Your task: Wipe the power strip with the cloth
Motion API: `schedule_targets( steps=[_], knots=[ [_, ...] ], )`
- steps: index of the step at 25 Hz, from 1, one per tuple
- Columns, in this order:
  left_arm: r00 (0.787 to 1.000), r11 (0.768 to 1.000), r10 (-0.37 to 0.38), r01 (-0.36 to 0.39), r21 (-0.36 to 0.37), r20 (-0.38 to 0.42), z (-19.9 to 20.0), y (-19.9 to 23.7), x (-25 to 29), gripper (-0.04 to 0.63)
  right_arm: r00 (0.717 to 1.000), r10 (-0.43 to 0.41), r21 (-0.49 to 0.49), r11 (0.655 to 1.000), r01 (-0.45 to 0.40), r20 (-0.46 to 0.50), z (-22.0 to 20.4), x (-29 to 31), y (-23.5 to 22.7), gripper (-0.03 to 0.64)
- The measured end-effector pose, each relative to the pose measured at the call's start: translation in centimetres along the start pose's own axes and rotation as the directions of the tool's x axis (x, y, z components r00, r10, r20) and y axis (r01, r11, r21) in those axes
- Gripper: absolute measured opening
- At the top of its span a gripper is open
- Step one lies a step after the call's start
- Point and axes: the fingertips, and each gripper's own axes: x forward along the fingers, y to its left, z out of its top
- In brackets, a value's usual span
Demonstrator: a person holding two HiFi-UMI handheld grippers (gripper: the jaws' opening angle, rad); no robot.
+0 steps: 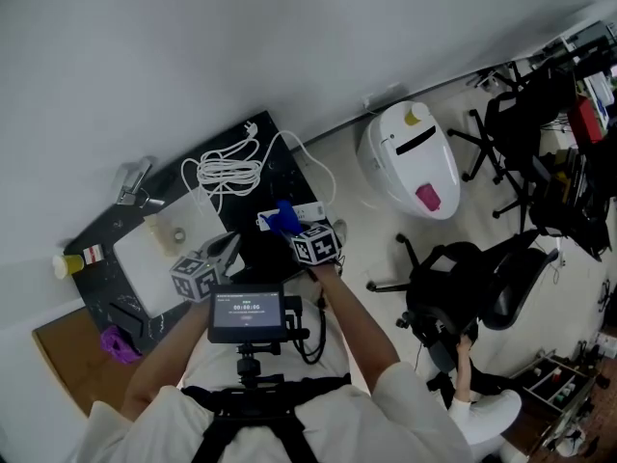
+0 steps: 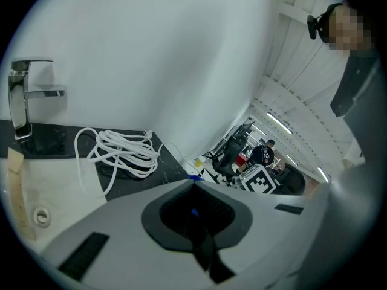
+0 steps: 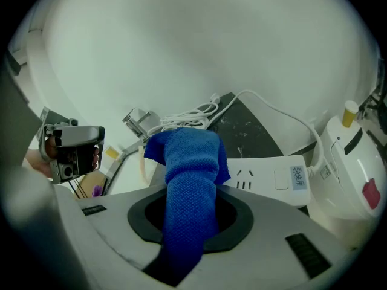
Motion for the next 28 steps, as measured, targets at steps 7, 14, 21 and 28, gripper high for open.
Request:
schedule_targets(
  steps=[7, 14, 21, 28],
  knots=[
    [1.000, 1.000, 0.001, -0.001, -0.001, 0.003, 0.0, 0.0, -0.2, 0.006, 1.000, -0.013, 0.025, 1.000, 0.013, 0.021, 0.2, -0.8, -1.0, 0.092],
    [1.000, 1.000, -0.002, 0.002, 0.000, 0.001, 0.1, -0.1, -0.3, 0.006, 0.998, -0.039, 0.057, 0.998, 0.037, 0.045, 0.5, -2.1, -2.6, 0.092],
    [1.000, 1.000, -0.003, 0.003, 0.001, -0.003, 0.0, -0.2, -0.2, 0.006, 0.995, -0.072, 0.096, 0.993, 0.065, 0.067, 0.4, -3.6, -4.6, 0.092],
    [1.000, 1.000, -0.006, 0.006, 0.004, -0.005, 0.0, 0.0, -0.3, 0.006, 0.993, -0.098, 0.101, 0.991, 0.091, 0.072, 0.4, -4.4, -5.7, 0.092]
  ],
)
